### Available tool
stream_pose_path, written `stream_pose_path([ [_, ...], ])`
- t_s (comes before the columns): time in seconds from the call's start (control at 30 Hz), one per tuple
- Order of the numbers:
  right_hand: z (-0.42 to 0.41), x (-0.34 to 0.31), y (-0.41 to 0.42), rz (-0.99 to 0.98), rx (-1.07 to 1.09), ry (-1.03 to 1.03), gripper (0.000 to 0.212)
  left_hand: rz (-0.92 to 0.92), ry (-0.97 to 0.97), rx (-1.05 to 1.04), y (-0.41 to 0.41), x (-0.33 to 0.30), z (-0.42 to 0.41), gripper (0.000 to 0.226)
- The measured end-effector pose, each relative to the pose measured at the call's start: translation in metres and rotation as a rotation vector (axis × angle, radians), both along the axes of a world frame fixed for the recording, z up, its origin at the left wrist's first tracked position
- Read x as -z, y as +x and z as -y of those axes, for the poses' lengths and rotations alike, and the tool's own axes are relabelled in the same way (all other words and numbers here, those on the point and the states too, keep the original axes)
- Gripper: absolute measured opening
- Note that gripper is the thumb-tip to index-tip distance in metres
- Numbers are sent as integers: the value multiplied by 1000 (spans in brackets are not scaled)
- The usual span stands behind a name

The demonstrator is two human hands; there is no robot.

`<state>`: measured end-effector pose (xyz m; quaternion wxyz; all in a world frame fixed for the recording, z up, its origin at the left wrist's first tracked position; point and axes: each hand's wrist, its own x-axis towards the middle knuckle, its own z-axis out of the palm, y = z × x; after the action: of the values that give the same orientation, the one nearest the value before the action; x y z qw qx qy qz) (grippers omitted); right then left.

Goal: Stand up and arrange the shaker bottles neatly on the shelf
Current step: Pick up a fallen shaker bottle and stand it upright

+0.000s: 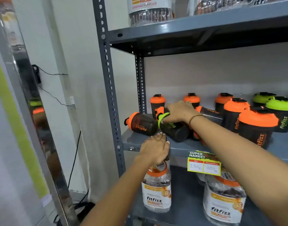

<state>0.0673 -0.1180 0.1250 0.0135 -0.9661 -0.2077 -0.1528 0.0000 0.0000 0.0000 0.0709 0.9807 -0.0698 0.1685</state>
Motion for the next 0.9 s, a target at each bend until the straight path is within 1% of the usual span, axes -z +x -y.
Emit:
stream_pose_path([
  [0.1, -8, 5, 8, -48, 24, -91, 67, 13, -10, -11, 1, 0, 1, 59],
  [0.2, -15, 11, 12, -83, 49, -120, 75, 18, 2, -11, 0, 1, 1, 57],
  [0.3, -20, 13, 14, -91, 77, -118, 79, 36, 16, -8, 0, 1, 0, 56],
  [0.43, -19, 15, 13, -113, 52, -55, 74, 41, 19, -7, -2, 2, 1, 55],
  [0.53, -9, 12, 7, -93, 16, 64, 73, 53, 22, -2, -2, 2, 2, 55],
  [0.6, 2, 6, -1, -36, -19, 173, 74, 52, 20, 3, -2, 1, 2, 54],
  [0.73, 27, -11, -19, 62, -94, 436, 69, 48, 32, 13, -3, 1, 4, 52],
  [0.83, 53, -28, -38, 144, -105, 665, 77, 44, 32, 27, -3, 1, 5, 52],
  [0.9, 80, -41, -51, 223, -116, 822, 75, 36, 24, 35, -2, 1, 5, 58],
])
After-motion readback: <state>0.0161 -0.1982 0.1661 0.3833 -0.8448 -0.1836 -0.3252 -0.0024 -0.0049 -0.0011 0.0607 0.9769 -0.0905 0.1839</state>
